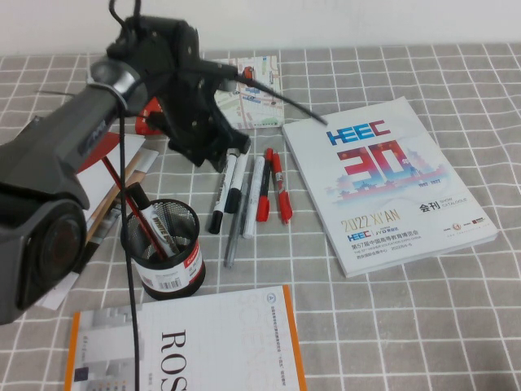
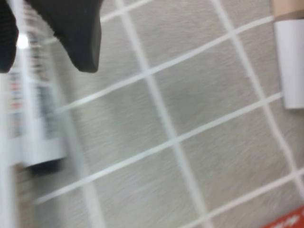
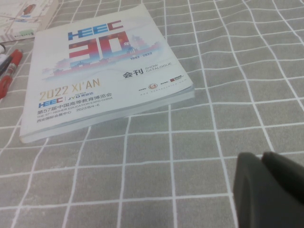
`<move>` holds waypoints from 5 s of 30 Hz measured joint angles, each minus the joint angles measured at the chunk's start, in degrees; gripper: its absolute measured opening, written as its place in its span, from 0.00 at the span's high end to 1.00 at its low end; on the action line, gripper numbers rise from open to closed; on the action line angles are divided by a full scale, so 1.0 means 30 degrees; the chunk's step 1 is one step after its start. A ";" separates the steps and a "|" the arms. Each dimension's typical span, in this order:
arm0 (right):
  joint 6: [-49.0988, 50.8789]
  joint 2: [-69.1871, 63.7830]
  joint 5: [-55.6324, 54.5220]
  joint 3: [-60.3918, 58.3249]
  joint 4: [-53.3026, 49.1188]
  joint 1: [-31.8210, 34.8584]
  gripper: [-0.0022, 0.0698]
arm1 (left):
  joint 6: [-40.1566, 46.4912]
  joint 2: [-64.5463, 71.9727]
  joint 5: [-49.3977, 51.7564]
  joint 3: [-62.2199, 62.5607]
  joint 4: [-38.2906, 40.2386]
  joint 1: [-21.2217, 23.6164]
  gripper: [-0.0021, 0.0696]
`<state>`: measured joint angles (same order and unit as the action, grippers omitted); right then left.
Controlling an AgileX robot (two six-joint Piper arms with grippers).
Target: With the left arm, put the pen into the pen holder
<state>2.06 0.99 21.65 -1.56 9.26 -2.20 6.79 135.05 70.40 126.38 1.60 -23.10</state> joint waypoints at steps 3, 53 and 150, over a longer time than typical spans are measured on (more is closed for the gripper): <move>0.0000 0.0000 0.0000 0.0000 0.0000 0.0000 0.99 | 0.0191 -0.0357 0.0000 0.0093 0.0652 -0.0035 0.60; 0.0000 0.0000 0.0000 0.0000 0.0000 0.0000 0.99 | 0.0348 0.0597 0.0039 -0.0983 -0.0533 -0.0146 0.70; 0.0000 0.0000 0.0000 0.0000 0.0000 0.0000 0.99 | -0.2627 -3.0571 -2.2435 -2.8997 -0.3224 -0.5609 0.82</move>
<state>2.06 0.99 21.65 -1.56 9.26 -2.20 -1.09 43.33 3.09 39.39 -8.07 -39.92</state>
